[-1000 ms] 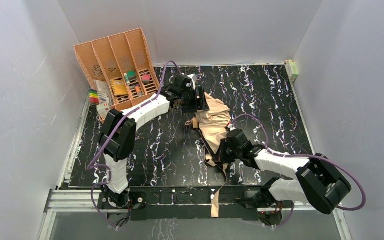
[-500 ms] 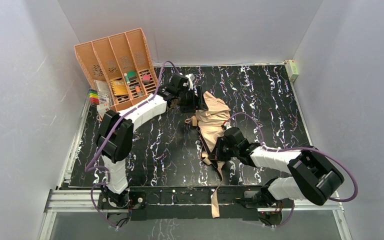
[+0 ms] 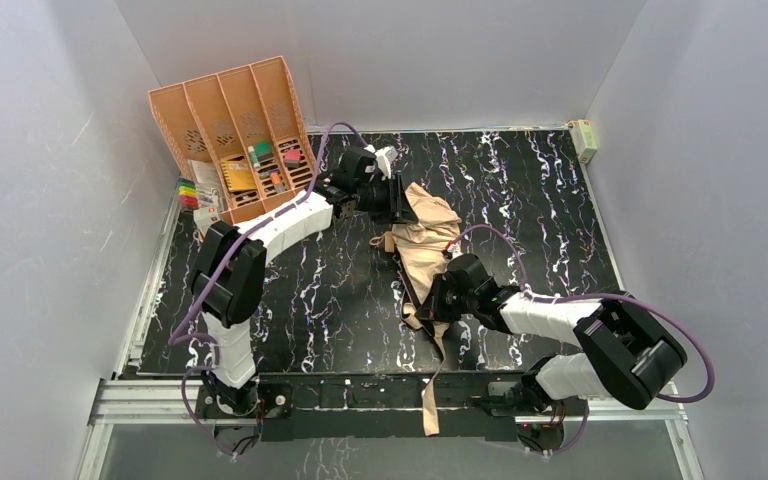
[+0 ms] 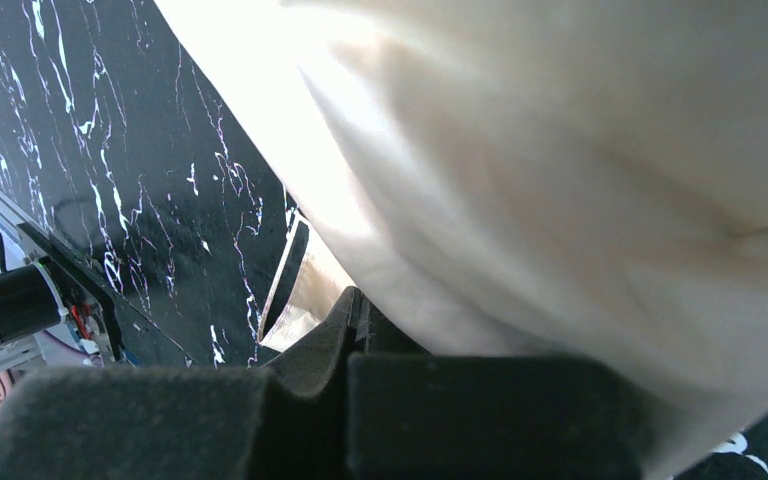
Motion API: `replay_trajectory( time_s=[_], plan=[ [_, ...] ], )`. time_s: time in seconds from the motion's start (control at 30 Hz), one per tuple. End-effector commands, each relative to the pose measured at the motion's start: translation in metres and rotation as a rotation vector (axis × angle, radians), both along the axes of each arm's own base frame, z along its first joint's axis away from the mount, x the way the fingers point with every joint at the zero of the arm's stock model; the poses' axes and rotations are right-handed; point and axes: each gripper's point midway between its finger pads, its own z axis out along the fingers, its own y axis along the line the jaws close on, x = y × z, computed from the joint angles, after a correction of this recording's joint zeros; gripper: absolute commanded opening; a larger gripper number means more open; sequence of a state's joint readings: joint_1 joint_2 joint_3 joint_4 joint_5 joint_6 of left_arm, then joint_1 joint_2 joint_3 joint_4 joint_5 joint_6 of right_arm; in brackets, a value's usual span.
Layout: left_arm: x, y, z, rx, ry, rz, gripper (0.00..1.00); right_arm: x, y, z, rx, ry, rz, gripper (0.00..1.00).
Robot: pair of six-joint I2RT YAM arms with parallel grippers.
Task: Put away the umbrella
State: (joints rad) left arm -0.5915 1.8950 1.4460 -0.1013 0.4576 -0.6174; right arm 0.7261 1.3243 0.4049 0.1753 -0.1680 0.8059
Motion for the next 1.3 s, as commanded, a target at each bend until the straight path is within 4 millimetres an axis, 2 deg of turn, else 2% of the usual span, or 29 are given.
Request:
replay_trajectory(
  time_s=[0.0,0.17,0.43,0.5,0.53,0.57,0.6,0.63,0.67,0.73,0.77,0.8,0.87,0.93,1.03,1.27],
  plan=[
    [-0.003,-0.005,0.034,-0.065,-0.055,-0.043,0.23,-0.004,-0.018,-0.02,-0.103,0.026,-0.022,0.0],
    [-0.006,-0.002,0.047,-0.073,-0.093,-0.047,0.0,-0.004,-0.018,-0.019,-0.102,0.026,-0.023,0.0],
    [-0.02,0.003,0.091,-0.129,-0.17,-0.078,0.0,-0.004,-0.02,-0.021,-0.107,0.028,-0.029,0.0],
    [-0.034,0.01,0.1,-0.138,-0.174,-0.095,0.0,-0.005,-0.02,-0.022,-0.11,0.032,-0.033,0.0],
    [-0.048,0.016,0.098,-0.142,-0.155,-0.113,0.01,-0.005,-0.021,-0.023,-0.115,0.033,-0.034,0.0],
    [-0.062,0.018,0.095,-0.15,-0.135,-0.142,0.1,-0.005,-0.022,-0.023,-0.118,0.034,-0.037,0.0],
    [-0.073,0.024,0.087,-0.142,-0.117,-0.152,0.23,-0.005,-0.022,-0.024,-0.119,0.035,-0.037,0.0],
    [-0.083,0.041,0.086,-0.115,-0.147,-0.104,0.58,-0.006,-0.023,-0.025,-0.122,0.037,-0.035,0.0],
    [-0.079,0.054,0.086,-0.077,-0.183,-0.044,0.73,-0.006,-0.023,-0.025,-0.124,0.037,-0.032,0.0],
    [-0.064,0.068,0.094,-0.048,-0.232,0.017,0.81,-0.007,-0.023,-0.026,-0.125,0.04,-0.03,0.0],
    [-0.05,0.074,0.094,-0.041,-0.242,0.046,0.91,-0.006,-0.023,-0.026,-0.124,0.039,-0.03,0.0],
    [-0.043,0.075,0.094,-0.041,-0.246,0.052,0.97,-0.007,-0.022,-0.025,-0.122,0.039,-0.028,0.0],
    [-0.023,0.071,0.077,-0.064,-0.227,0.045,0.98,-0.006,-0.021,-0.023,-0.12,0.035,-0.025,0.0],
    [-0.014,0.062,0.067,-0.103,-0.216,0.019,0.98,-0.005,-0.021,-0.021,-0.119,0.03,-0.022,0.0],
    [-0.01,0.049,0.054,-0.164,-0.185,-0.014,0.98,-0.004,-0.02,-0.019,-0.121,0.025,-0.016,0.0],
    [-0.001,0.028,0.043,-0.282,-0.137,-0.051,0.98,-0.003,-0.021,-0.018,-0.122,0.023,-0.016,0.0]
  ],
)
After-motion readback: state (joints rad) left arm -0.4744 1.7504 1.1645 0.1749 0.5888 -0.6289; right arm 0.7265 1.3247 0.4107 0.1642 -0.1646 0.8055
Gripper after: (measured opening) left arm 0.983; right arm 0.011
